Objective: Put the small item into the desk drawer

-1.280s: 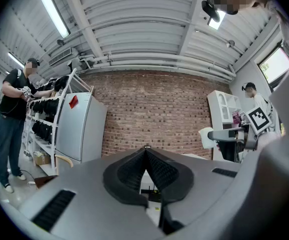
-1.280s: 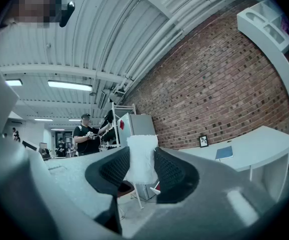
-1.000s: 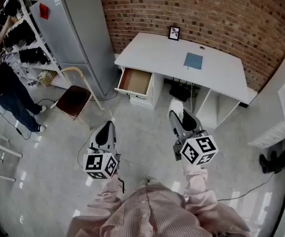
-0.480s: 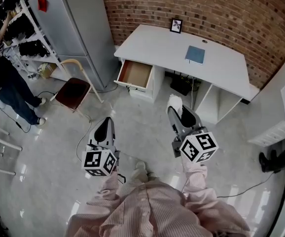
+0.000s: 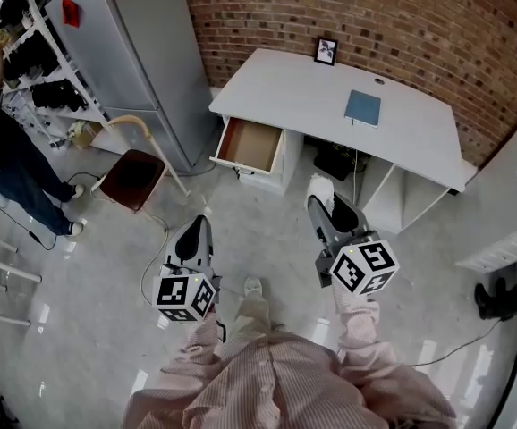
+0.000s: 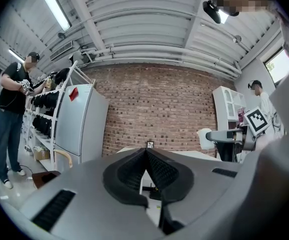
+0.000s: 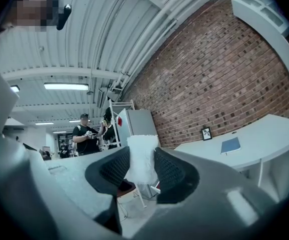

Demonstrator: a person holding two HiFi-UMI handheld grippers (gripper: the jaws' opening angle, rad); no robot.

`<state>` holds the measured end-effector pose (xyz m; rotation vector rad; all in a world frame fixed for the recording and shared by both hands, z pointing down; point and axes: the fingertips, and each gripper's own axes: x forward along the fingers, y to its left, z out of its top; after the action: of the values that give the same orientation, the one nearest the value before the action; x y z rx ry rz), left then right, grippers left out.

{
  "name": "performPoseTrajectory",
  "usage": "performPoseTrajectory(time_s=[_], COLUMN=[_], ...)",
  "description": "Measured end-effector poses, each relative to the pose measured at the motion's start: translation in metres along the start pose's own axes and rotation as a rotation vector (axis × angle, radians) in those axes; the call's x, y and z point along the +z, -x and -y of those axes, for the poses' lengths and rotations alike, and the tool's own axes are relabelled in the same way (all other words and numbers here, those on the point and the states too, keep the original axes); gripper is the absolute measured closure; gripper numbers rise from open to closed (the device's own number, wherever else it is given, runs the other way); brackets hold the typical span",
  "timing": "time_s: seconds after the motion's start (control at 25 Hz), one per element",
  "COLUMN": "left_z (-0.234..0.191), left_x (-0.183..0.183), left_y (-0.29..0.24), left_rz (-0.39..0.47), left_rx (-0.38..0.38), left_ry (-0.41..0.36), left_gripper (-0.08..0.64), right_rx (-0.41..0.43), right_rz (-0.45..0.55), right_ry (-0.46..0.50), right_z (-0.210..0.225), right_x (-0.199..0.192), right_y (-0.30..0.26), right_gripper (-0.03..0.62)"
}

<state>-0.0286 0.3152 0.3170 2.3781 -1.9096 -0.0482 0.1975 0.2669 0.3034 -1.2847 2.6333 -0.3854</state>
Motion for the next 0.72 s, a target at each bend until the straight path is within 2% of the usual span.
performPoseTrajectory(time_s=[0.72], left_z=[-0.138], left_x=[0.008], left_y=[-0.178], left_rz=[-0.056], left_rx=[-0.034], left_ry=[0.047], left_gripper=[0.56], right_rx=[-0.07], right_rz=[-0.053], right_ry=[-0.039], right_z=[0.05], right_x=[-0.012], right_y=[-0.204], right_gripper=[0.434])
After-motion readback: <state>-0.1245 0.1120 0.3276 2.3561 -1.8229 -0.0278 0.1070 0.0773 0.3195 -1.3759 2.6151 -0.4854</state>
